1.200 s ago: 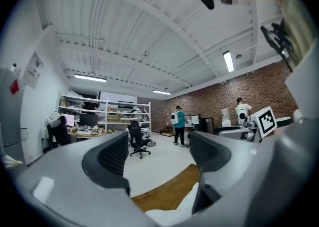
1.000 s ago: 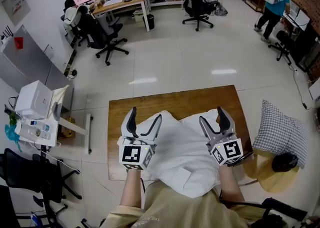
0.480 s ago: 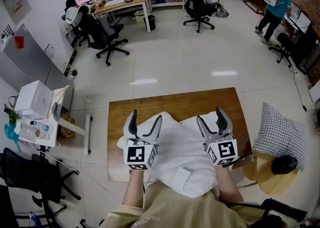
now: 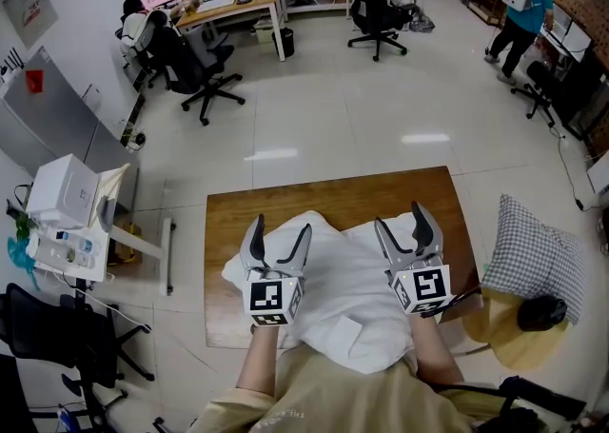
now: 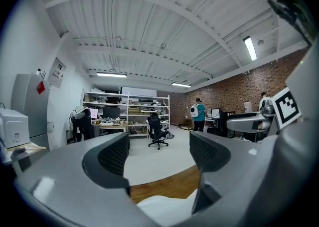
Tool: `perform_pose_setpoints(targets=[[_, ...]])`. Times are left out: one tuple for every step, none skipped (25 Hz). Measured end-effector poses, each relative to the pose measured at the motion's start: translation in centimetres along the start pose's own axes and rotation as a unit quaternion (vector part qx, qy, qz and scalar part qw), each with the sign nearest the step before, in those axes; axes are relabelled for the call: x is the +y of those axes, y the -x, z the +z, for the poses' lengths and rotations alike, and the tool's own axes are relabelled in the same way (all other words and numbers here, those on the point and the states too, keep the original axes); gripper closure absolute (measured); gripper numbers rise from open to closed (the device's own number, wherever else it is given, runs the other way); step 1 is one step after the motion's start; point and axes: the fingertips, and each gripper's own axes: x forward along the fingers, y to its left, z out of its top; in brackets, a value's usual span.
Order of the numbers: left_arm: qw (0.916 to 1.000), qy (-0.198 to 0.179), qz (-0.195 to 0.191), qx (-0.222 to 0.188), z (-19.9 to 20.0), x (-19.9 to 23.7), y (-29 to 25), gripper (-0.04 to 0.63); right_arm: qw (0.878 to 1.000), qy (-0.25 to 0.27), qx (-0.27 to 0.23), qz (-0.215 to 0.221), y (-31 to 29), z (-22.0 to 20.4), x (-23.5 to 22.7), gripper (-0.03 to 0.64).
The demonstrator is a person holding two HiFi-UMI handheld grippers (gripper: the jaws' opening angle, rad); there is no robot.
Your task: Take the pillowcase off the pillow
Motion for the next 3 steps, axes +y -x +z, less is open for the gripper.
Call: perform_pose_setpoints(targets=[[1.0000,0.000,-0.002,0.002,-0.25,0.01,-0.01,0.230,1.000,0.001,0.002,0.000,-0.11,-0.07,0.07,0.299],[1.0000,-0.001,-0.004,0.004,-0.51,0.02,-0.02,0.230,1.000,0.002,0.003,-0.001,-0.22,-0.14,0.13,0.299],[1.0000,-0.001,-0.005,0.006,-0.77,0.04,-0.03,0.230,1.000,0.003,0.004,-0.001,-0.34,-0.22,0.20,0.299]])
